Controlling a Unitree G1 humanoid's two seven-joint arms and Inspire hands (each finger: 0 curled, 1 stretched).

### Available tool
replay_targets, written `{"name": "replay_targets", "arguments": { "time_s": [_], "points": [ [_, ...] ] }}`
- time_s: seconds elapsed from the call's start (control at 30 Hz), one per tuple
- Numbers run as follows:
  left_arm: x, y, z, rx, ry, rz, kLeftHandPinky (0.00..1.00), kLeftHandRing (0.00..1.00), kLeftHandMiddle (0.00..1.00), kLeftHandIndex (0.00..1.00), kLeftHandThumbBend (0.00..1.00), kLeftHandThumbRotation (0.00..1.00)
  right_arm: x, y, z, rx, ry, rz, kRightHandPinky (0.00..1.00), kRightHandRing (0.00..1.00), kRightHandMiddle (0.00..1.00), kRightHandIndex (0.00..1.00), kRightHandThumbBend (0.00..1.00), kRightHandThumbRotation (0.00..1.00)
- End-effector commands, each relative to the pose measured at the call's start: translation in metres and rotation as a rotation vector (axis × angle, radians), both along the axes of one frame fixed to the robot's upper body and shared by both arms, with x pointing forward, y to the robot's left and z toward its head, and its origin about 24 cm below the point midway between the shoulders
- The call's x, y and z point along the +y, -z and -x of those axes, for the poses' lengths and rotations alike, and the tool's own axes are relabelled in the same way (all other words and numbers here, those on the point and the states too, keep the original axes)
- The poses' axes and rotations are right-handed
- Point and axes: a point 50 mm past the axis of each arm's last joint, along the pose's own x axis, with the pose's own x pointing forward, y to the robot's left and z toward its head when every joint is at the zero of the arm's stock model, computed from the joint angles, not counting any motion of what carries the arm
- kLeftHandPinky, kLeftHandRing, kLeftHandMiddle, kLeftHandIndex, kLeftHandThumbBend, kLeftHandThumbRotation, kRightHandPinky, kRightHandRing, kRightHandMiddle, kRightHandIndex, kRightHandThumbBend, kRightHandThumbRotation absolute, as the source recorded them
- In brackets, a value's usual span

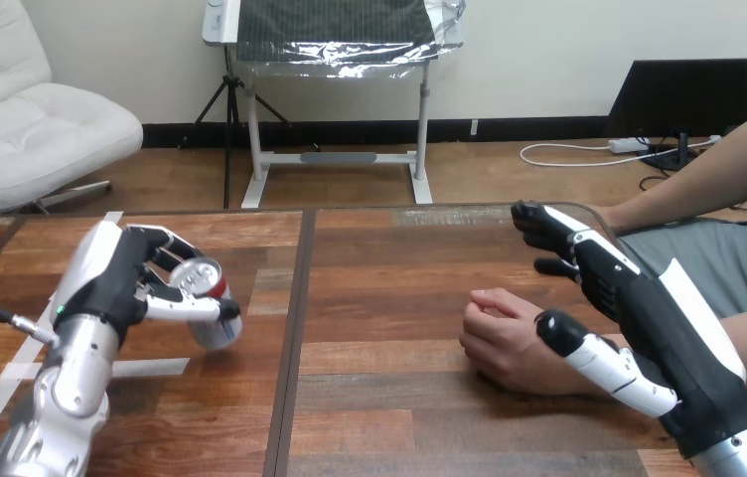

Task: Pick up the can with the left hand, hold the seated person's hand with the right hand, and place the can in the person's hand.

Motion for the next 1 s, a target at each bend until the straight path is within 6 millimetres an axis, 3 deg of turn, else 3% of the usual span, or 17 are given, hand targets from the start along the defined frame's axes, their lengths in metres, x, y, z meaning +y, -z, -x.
{"name": "replay_targets", "arguments": {
  "time_s": [0.0, 0.37, 0.77, 0.97],
  "points": [
    [-0.015, -0.087, -0.009, -0.296, 0.133, -0.026, 0.27, 0.32, 0.39, 0.45, 0.76, 0.00, -0.020, -0.032, -0.037, -0.141, 0.047, 0.161, 0.81, 0.89, 0.92, 0.91, 0.86, 0.83],
    [-0.027, -0.109, 0.001, -0.330, 0.196, -0.003, 0.26, 0.30, 0.38, 0.43, 0.77, 0.00, -0.033, -0.040, -0.051, -0.082, 0.064, 0.342, 0.79, 0.91, 0.94, 0.94, 0.88, 0.80],
    [-0.039, -0.127, 0.012, -0.370, 0.253, 0.019, 0.25, 0.29, 0.37, 0.43, 0.75, 0.00, -0.046, -0.044, -0.066, -0.047, 0.048, 0.484, 0.78, 0.92, 0.94, 0.93, 0.88, 0.61],
    [-0.046, -0.137, 0.020, -0.410, 0.298, 0.030, 0.24, 0.29, 0.37, 0.42, 0.73, 0.00, -0.060, -0.044, -0.081, -0.012, 0.055, 0.627, 0.70, 0.87, 0.89, 0.89, 0.95, 0.46]
  ]
}}
